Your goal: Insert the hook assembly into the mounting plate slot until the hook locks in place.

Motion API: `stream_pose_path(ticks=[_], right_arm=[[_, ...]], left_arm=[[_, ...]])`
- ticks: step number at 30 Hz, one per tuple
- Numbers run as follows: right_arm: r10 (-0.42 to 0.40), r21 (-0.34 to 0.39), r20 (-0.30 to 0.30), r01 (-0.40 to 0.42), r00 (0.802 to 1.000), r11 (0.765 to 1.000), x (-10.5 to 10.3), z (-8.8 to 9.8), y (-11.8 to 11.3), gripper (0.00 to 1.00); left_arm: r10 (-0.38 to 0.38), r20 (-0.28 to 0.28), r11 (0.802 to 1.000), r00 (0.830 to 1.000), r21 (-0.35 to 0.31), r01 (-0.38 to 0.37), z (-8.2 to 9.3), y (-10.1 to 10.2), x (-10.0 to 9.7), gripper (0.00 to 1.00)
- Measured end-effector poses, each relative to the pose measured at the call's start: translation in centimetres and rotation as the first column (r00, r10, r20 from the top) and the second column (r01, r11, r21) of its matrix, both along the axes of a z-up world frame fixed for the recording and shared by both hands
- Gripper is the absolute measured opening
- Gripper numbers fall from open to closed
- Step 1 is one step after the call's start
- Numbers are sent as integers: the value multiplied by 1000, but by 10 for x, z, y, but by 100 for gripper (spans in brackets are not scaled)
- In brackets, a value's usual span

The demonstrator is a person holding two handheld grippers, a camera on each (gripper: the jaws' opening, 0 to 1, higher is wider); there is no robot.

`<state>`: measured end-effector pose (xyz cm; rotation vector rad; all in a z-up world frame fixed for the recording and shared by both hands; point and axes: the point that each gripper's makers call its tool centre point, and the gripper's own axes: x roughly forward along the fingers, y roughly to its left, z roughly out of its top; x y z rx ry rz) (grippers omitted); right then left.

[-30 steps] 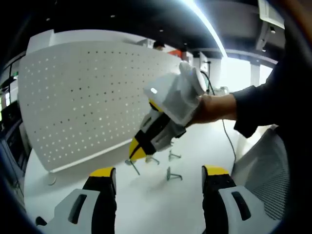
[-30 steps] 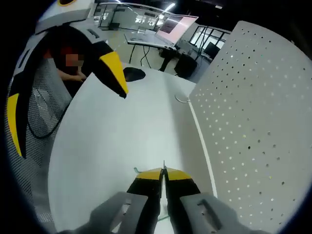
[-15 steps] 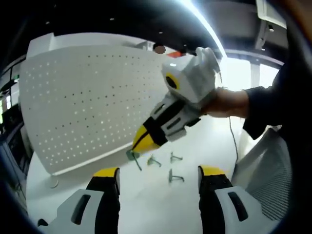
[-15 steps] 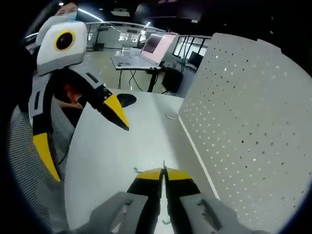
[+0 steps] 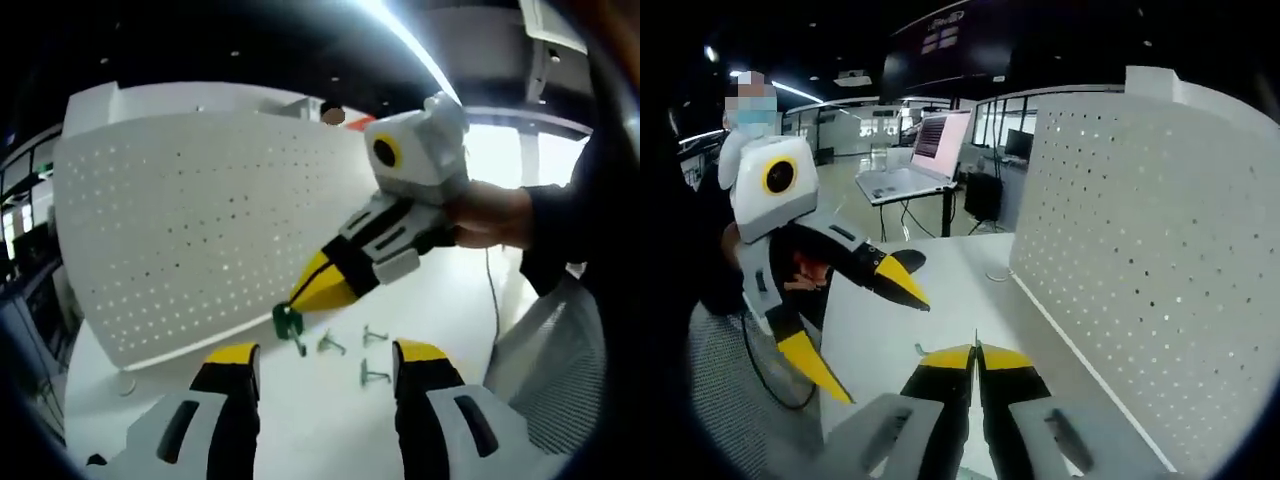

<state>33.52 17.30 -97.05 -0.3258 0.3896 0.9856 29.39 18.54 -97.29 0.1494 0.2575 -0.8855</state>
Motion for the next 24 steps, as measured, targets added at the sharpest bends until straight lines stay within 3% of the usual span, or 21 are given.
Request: stream_pose_path(ticks=[13,24], right_arm=[[-46,155,-101,61,994,986,-4,15,2,0],[-35,296,-207,96,978,950,-14,28,16,0]], left_arm=[[61,86,998,994,-29,-58,18,12,7,35],[105,158,994,982,-33,-101,30,21,11,23]])
